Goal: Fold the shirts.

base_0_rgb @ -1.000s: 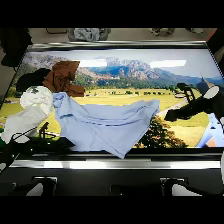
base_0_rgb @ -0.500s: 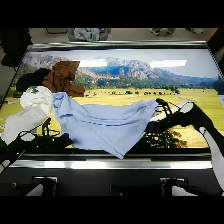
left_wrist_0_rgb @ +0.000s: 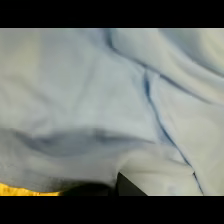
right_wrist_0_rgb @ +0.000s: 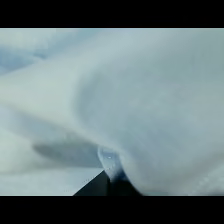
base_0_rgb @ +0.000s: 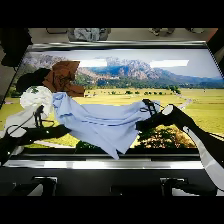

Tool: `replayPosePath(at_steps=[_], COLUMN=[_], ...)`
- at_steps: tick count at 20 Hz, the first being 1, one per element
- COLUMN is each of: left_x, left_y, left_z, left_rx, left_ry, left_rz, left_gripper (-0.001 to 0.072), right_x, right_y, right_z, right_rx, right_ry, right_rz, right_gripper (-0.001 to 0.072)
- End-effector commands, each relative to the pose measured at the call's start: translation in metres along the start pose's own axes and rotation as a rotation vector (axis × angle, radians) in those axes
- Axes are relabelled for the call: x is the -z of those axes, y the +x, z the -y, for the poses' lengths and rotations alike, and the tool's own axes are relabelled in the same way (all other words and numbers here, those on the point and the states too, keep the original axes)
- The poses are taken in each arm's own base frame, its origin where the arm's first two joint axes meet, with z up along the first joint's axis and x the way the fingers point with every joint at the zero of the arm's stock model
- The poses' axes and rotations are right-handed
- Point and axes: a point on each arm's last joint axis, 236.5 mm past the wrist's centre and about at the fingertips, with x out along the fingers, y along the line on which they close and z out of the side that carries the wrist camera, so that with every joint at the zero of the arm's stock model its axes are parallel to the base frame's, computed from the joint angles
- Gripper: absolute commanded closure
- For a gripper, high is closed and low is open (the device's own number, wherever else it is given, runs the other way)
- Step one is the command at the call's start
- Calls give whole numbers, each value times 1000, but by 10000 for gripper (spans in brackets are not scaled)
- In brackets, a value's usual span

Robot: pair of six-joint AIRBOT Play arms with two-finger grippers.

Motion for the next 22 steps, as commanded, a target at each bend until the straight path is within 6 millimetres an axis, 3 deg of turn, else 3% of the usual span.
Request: replayPosePath(at_steps=[1, 2, 3, 4, 5, 6, 8, 9, 10, 11, 13, 16, 18, 19, 22], left_x=[-70, -100, -129, -151, -162, -161, -133, -116, -103, -95, -94, -110, -119, -123, -137], left_y=[-62, -99, -149, -206, -263, -324, -421, -452, -475, -486, -486, -462, -453, -443, -372], left_z=[52, 77, 111, 151, 192, 238, 310, 332, 345, 349, 332, 258, 217, 206, 170], left_rx=[41, 49, 60, 71, 81, 98, 129, 137, 130, 114, 24, -256, -400, -418, -364], left_ry=[183, 251, 333, 423, 516, 621, 793, 852, 894, 909, 865, 724, 663, 645, 580], left_rz=[195, 295, 422, 561, 696, 836, 1064, 1140, 1197, 1225, 1208, 1057, 988, 954, 776], left_gripper=[678, 678, 679, 679, 678, 678, 678, 678, 678, 678, 678, 678, 678, 678, 678], right_x=[-68, -100, -127, -150, -161, -156, -109, -78, -53, -32, 2, 39, 63, 72, 74], right_y=[-66, -118, -178, -257, -336, -419, -543, -580, -601, -612, -613, -586, -557, -537, -458], right_z=[-8, -13, -23, -41, -67, -101, -169, -197, -212, -217, -197, -140, -100, -84, -46], right_rx=[80, 144, 211, 295, 382, 474, 623, 660, 680, 704, 774, 910, 961, 957, 857], right_ry=[-143, -207, -268, -341, -416, -491, -607, -638, -643, -622, -510, -343, -238, -193, -175], right_rz=[222, 349, 487, 660, 833, 1010, 1274, 1363, 1413, 1433, 1373, 1127, 898, 775, 395], right_gripper=[663, 663, 663, 663, 662, 662, 662, 662, 662, 662, 661, 661, 661, 660, 660])
